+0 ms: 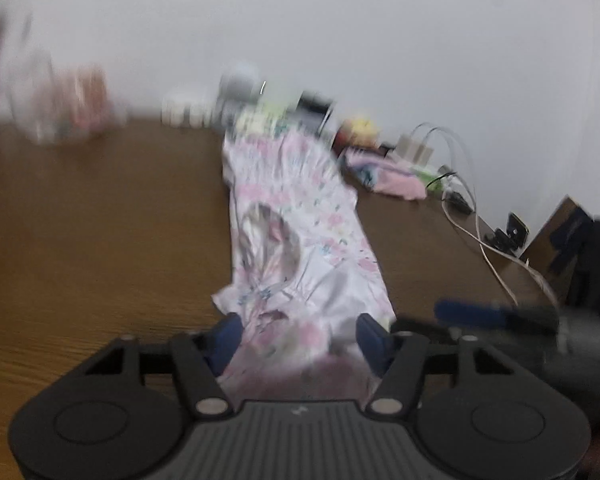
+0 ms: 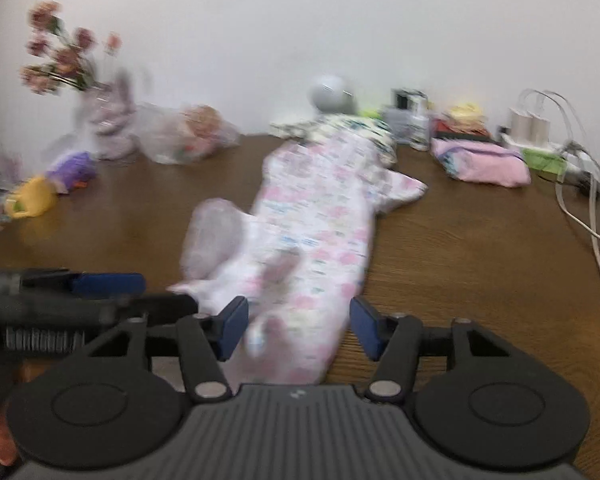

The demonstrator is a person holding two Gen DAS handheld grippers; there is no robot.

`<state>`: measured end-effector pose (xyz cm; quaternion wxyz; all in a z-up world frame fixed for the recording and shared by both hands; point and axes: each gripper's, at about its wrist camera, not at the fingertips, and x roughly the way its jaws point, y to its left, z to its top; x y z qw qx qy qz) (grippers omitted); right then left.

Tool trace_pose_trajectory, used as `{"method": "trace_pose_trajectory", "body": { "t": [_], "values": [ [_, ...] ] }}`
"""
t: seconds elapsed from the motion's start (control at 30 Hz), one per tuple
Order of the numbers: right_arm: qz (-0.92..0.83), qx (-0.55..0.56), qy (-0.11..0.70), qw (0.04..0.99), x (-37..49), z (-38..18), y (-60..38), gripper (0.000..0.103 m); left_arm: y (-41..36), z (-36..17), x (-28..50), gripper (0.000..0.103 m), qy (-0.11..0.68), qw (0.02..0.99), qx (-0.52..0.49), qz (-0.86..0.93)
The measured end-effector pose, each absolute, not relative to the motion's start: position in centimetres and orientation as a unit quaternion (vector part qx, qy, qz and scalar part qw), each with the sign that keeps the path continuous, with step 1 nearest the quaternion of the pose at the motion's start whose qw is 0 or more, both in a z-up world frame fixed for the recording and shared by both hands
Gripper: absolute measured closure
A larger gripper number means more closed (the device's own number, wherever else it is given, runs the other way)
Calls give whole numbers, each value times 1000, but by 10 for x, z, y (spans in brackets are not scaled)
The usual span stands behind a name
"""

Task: Fold clothes

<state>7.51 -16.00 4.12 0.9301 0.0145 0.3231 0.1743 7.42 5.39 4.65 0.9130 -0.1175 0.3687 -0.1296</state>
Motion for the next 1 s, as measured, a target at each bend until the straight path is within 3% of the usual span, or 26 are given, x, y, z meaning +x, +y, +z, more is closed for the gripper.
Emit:
{"method": "trace_pose_trajectory", "body": {
  "t": [0.1,0.17,0.2,0.3,0.57,0.77,1.0],
  "values": [
    [176,52,330,926,80,36,-176,44,53,31,98,45,403,896,-131,-137],
    [160,49,324,931,78,33,-184,43,51,21,102,71,410,892,-127,-143],
    [153,44,323,933,78,32,-185,42,51,19,102,90,413,890,-128,-146],
    [154,47,330,930,74,31,-190,41,54,16,96,97,402,896,-132,-137],
    [183,20,318,930,50,43,-171,41,119,46,-11,98,305,931,-199,-1],
    [293,-33,299,908,33,59,-113,33,143,32,-74,98,280,929,-235,52],
    [350,-101,333,870,37,42,-45,35,181,9,-96,86,295,903,-306,59]
  ]
}}
